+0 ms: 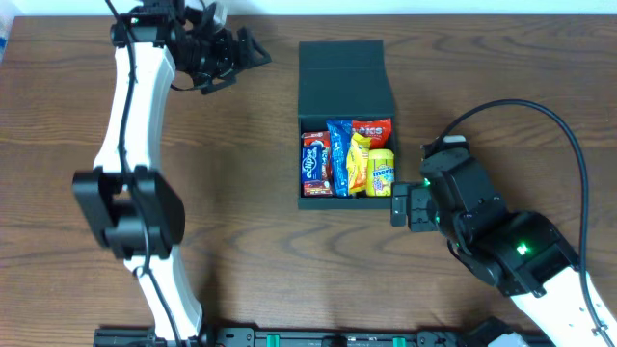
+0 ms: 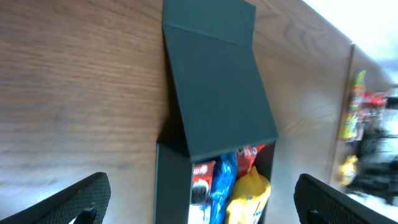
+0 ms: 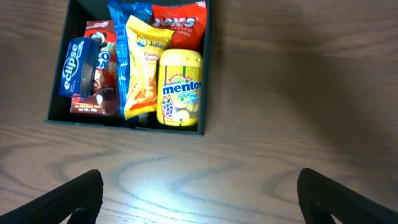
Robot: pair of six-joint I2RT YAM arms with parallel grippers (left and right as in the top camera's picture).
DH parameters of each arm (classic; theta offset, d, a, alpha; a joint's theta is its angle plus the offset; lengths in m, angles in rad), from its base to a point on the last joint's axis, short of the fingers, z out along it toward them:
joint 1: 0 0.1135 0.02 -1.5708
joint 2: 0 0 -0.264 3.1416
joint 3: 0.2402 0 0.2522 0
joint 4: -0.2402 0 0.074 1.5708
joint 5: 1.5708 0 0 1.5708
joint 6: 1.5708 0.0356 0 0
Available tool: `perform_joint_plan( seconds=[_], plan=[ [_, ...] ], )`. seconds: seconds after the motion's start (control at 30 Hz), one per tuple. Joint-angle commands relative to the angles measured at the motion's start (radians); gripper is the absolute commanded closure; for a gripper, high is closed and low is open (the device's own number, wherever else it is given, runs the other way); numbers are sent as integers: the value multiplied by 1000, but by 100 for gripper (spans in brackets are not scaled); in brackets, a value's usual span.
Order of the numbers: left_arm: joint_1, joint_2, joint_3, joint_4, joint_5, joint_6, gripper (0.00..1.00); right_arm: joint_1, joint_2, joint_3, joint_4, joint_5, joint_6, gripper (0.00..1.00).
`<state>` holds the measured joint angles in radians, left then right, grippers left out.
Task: Pack container
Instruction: 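Raise the left gripper to the box lid's top edge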
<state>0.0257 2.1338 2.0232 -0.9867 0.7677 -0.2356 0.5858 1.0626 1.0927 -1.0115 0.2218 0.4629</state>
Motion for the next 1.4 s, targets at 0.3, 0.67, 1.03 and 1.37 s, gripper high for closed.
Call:
perform_joint_plan(
  seconds=[0.3,0.67,1.03,1.37],
  plan=[
    [-56,293,22,314,277,-227,5,11,-3,4,33,18,-4,1],
    [-132,361,22,420,255,-269,5,11,-3,4,32,18,-4,1],
    [-191,361,22,508,260,-322,5,11,-3,4,32,18,-4,1],
    [-193,361,22,785,536,-314,4,11,-3,4,32,18,-4,1]
  ],
)
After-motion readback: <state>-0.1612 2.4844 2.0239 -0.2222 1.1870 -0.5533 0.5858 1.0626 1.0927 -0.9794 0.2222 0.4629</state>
